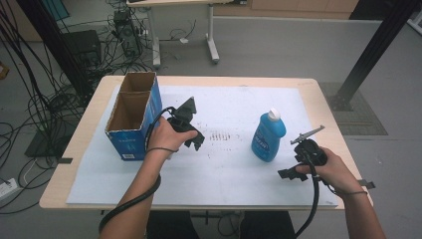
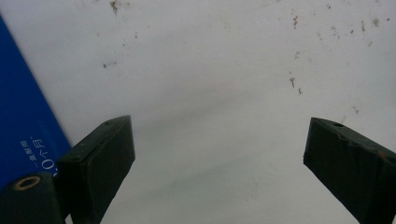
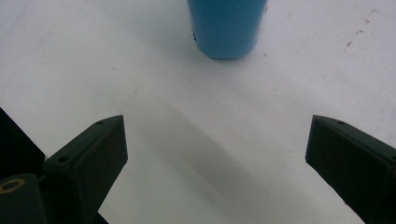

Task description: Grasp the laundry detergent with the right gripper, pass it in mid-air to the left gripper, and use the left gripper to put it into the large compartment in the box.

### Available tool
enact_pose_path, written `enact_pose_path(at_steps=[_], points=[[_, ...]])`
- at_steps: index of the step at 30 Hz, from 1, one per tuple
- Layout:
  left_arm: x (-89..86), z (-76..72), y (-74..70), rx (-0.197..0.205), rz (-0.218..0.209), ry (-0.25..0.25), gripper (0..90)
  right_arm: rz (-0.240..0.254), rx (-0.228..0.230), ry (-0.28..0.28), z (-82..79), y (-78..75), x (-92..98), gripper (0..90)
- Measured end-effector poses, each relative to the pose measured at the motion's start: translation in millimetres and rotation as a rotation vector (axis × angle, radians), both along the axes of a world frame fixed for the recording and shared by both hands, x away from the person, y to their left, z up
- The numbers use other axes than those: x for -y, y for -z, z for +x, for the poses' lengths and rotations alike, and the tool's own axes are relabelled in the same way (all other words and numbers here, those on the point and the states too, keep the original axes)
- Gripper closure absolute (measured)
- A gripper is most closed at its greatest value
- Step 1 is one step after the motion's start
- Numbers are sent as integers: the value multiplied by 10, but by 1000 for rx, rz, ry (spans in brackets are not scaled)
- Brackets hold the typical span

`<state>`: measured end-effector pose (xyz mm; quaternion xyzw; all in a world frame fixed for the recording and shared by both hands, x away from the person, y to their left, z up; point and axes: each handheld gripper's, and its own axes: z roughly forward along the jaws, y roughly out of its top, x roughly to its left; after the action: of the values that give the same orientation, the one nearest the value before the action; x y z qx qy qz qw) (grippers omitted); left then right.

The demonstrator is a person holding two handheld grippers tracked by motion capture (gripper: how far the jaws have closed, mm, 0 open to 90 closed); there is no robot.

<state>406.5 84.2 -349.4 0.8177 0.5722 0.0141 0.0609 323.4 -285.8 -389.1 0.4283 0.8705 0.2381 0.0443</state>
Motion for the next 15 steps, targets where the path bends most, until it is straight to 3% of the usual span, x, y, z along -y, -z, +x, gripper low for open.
enact_pose_path(at_steps=[5, 15], points=[[0, -56, 24, -1, -6, 2, 92, 11, 16, 6, 7, 12, -3, 58], [-29, -172, 16, 15, -29, 2, 93, 40, 97, 27, 32, 43, 3, 59]])
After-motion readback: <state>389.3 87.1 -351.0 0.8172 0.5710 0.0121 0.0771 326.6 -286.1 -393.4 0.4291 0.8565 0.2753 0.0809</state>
